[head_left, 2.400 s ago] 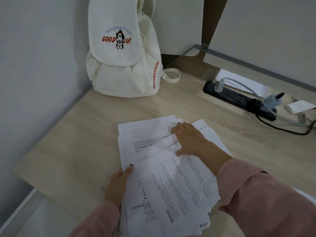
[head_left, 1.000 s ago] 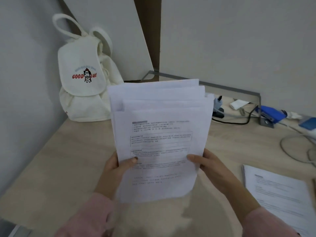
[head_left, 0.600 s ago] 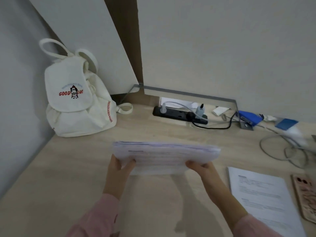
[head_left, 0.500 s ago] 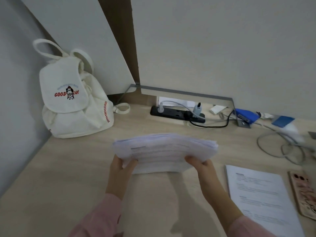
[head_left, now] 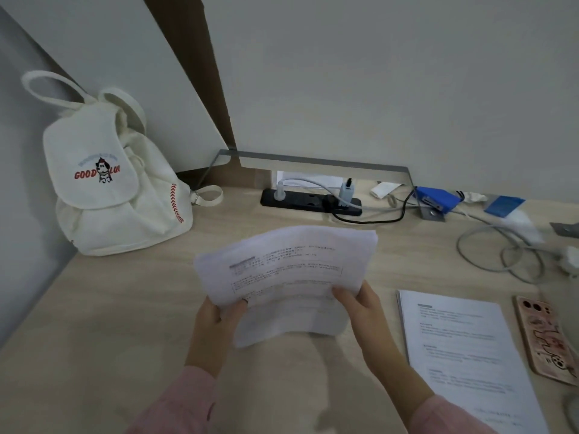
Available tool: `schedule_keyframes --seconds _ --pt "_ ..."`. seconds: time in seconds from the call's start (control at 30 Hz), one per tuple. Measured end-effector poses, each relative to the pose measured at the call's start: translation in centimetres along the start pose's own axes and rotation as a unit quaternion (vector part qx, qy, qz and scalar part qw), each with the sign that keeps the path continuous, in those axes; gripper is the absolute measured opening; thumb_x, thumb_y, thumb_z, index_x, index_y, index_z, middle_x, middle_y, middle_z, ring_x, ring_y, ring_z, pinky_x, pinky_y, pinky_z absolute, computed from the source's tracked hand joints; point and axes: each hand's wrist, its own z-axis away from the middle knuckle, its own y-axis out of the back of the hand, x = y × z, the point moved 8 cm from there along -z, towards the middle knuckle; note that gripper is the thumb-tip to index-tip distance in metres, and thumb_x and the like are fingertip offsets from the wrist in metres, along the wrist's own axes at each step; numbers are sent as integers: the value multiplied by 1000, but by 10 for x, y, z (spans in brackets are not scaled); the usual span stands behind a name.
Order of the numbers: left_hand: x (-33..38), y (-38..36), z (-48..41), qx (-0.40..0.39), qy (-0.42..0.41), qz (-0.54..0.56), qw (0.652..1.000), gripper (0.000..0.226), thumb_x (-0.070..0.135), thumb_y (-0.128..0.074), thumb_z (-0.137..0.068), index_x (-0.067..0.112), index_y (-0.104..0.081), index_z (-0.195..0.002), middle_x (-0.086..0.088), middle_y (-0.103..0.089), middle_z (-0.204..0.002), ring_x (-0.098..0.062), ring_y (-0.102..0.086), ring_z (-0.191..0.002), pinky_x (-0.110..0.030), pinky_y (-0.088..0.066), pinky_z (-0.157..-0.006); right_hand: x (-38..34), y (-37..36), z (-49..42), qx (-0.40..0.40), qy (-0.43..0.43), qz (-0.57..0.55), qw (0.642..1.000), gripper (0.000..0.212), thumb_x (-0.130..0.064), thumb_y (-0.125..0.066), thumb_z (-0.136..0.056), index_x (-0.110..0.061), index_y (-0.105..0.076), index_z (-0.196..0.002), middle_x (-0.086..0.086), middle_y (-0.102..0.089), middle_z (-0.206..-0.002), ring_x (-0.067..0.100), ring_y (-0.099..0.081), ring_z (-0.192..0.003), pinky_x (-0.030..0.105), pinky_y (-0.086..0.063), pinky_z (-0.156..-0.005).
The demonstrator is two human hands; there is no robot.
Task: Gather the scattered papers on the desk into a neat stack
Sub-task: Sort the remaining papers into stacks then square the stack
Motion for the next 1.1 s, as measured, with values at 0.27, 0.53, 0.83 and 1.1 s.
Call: schedule_keyframes --seconds 0.27,0.53,0.83,1.1 --pt "-14 -112 18 -120 92 -12 988 24 2 -58 -86 26 -62 -93 7 -70 -92 -10 -68 -80 -19 -53 -63 26 123 5 78 -90 77 990 11 -16 -56 -90 -25 -62 -92 1 -69 -100 19 -66 -90 38 -54 -78" --pt "-72 -268 64 -236 197 -58 950 16 4 -50 -90 19 -55 -92 3 -65 -93 -14 -64 -84 -30 -53 -77 100 279 29 194 -225 111 948 19 -18 -52 -88 -7 -59 -102 17 -67 -99 38 -65 -91 55 -53 -85" --pt "-114 -320 89 -256 211 -119 936 31 -4 -50 -82 22 -63 -92 -1 -68 -98 -25 -65 -98 -30 -53 -80 161 344 28 244 -255 237 905 27 -13 -48 -88 -6 -58 -112 19 -59 -112 31 -56 -94 28 -41 -73" --pt "-124 -302 84 -231 247 -92 937 35 -6 -45 -86 22 -56 -104 4 -63 -105 -2 -58 -90 -6 -48 -59 181 329 28 267 -305 150 902 26 -16 -53 -82 -8 -60 -106 13 -67 -98 32 -60 -89 42 -50 -78"
